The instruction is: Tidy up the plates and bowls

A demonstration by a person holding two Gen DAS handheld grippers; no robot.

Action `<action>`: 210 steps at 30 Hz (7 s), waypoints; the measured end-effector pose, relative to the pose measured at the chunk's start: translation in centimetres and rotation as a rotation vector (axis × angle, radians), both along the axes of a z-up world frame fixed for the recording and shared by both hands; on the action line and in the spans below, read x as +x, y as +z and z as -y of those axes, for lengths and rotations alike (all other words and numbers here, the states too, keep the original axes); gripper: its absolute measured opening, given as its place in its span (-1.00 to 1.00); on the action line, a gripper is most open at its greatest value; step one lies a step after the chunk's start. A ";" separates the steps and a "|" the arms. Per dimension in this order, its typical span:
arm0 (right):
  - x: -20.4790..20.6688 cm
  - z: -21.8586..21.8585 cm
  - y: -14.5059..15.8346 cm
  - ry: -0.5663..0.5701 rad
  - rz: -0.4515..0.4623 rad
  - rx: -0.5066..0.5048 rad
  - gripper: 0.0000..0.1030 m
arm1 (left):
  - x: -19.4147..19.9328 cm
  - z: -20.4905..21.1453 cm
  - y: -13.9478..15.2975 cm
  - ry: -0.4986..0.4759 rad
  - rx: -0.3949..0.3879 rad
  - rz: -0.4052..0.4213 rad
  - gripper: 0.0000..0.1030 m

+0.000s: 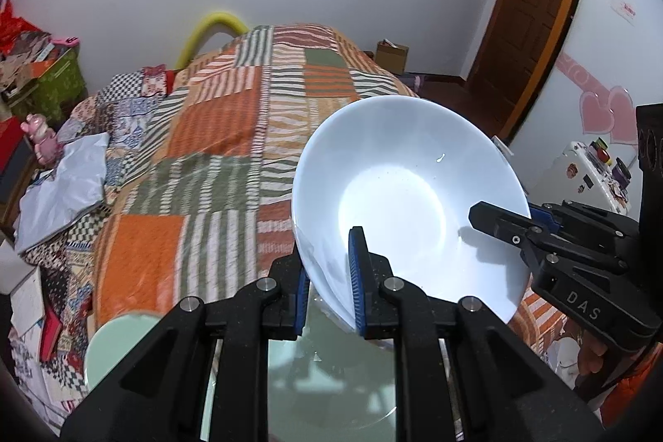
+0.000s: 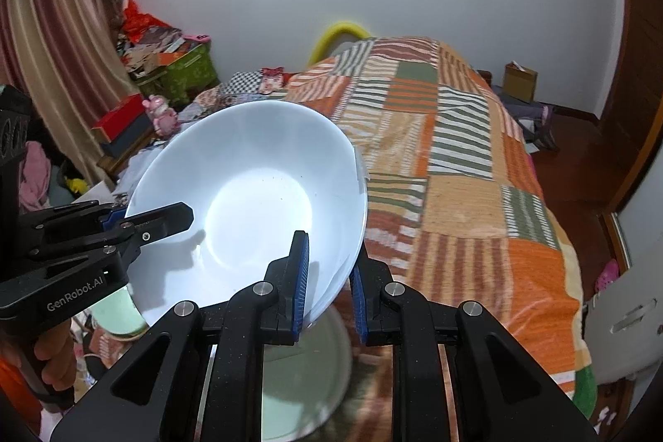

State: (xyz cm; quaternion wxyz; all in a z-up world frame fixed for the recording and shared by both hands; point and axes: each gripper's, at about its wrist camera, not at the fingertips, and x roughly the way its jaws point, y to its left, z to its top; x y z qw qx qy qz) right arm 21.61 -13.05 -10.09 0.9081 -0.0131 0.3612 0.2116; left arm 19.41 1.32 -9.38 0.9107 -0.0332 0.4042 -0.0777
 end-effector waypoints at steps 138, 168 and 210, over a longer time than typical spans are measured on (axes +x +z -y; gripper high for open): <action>-2.6 -18.4 -9.6 0.313 -0.291 -0.010 -0.42 | -10.4 -19.1 -10.8 0.368 -0.115 -0.228 -0.12; -3.8 -6.8 -5.4 0.126 -0.180 0.058 -0.43 | -8.1 -7.8 -5.5 0.172 -0.098 -0.144 -0.12; -3.9 -0.9 -6.6 0.016 -0.202 0.058 -0.37 | -5.7 -4.1 -7.7 0.081 -0.089 -0.189 -0.12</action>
